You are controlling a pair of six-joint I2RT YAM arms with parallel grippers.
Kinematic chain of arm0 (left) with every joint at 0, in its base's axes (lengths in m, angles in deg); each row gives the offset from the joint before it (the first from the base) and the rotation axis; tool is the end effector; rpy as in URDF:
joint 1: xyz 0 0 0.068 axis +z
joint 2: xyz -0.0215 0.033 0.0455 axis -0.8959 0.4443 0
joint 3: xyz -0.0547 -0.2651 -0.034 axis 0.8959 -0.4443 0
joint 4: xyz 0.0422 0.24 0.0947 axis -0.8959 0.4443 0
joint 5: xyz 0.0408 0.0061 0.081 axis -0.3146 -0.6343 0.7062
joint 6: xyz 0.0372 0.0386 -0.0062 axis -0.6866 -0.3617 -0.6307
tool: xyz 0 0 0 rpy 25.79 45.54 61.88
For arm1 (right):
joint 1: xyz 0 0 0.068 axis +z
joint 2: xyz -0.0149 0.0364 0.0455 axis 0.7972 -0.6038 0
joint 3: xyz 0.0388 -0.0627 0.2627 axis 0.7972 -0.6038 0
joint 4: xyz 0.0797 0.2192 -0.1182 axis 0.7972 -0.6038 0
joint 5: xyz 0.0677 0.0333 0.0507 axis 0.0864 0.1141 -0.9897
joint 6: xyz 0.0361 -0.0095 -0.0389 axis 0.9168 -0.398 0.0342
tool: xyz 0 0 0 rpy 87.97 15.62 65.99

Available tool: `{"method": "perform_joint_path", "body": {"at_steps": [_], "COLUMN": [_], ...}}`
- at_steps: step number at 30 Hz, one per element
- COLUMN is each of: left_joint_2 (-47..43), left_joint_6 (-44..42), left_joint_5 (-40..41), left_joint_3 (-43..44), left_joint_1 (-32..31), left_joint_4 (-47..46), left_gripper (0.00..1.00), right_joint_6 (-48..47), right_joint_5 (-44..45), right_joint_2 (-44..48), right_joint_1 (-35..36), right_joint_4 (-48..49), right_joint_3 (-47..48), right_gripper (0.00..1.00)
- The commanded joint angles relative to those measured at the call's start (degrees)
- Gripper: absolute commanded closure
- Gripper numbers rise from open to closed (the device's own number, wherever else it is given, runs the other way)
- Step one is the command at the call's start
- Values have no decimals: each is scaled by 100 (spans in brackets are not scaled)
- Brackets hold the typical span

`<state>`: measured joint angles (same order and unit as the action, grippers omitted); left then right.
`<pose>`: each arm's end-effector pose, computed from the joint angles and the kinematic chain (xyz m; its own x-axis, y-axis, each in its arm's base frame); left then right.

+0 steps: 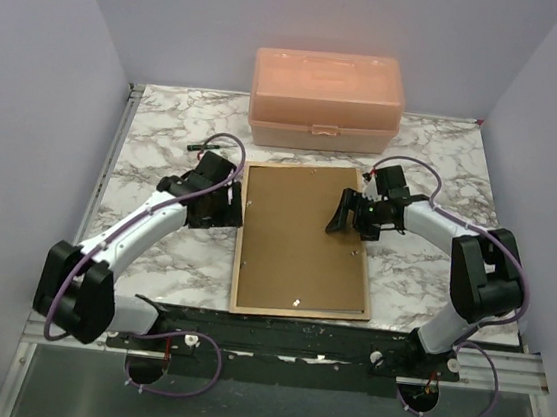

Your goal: Put the photo into the frame

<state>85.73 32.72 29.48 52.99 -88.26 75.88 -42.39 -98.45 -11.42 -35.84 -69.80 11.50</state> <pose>0.2399 -0.1082 0.2271 -0.8977 -0.2044 -0.3903 -0.1256 0.9678 -0.2180 0.3021 0.1066 0.1645 -0.9481 0.1032 -0.3007 -0.0638 0.8647 0.4981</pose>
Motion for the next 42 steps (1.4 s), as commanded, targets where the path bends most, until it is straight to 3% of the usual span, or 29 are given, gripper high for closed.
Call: {"method": "perform_joint_path", "body": {"at_steps": [1,9,19,35,42], "left_joint_2": [-1018,-2245,-2412,-2268,-2263], "left_joint_6": [148,248,230,313,327], "left_joint_5": [242,-160,-473,-826,-900], "left_joint_3": [45,-258,-570,-895,-959], "left_joint_1": [-40,-43,-58,-152,-206], "left_joint_4": [165,93,-12,-377,-408], "left_gripper": [19,12,12,13,15], "right_joint_6": [-182,-117,-72,-27,173], "right_joint_5": [950,1286,1640,1466,2079], "right_joint_2": [41,231,405,808,779], "right_joint_1": [29,39,35,37,32], "right_joint_4": [-688,-931,-1284,-2026,-2084], "right_joint_3": [-187,-190,2,604,543], "right_gripper": [16,6,0,0,0]}}
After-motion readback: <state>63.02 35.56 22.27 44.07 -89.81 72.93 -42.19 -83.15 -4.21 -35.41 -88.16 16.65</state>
